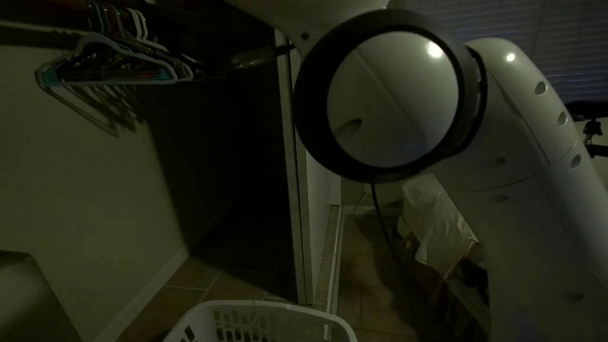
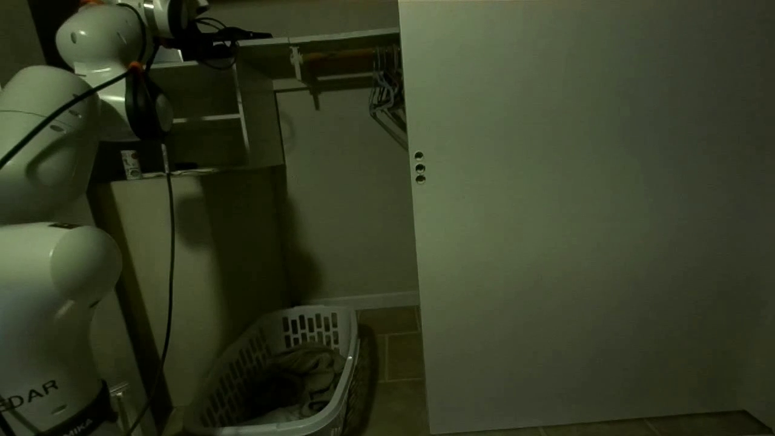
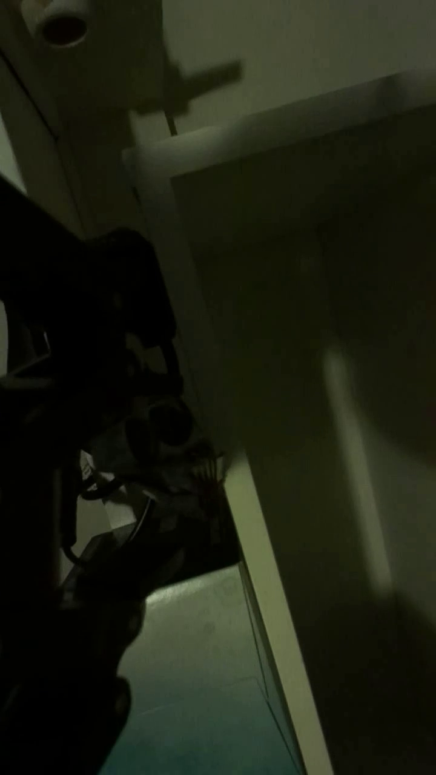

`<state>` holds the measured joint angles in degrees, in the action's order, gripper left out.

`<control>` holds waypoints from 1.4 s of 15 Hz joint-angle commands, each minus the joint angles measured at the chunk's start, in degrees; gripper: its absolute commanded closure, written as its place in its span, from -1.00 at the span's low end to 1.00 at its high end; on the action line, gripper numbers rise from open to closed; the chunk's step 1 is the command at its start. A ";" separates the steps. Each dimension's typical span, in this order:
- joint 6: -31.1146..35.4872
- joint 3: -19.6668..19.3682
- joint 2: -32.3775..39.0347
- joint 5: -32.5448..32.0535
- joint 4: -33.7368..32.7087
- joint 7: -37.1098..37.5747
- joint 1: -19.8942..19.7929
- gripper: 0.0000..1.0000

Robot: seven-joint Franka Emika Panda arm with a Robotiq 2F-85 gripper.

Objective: Put the cable on the shelf completely

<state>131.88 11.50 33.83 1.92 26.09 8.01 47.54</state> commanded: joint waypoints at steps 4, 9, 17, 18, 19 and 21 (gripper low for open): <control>-1.35 -1.27 -1.24 -0.43 0.67 2.37 0.87 -1.00; -3.15 -2.51 -3.15 -1.69 0.77 3.27 1.65 -1.00; -11.68 -5.38 -6.68 -5.92 0.50 2.79 2.81 -1.00; -12.40 -5.44 -6.96 -6.42 0.37 2.19 2.99 -1.00; -12.76 -4.74 -7.11 -5.73 0.15 1.30 2.81 -1.00; -12.90 -4.01 -7.36 -5.09 -0.18 -0.66 2.82 -1.00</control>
<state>120.46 6.75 27.46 -2.75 26.02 9.43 49.97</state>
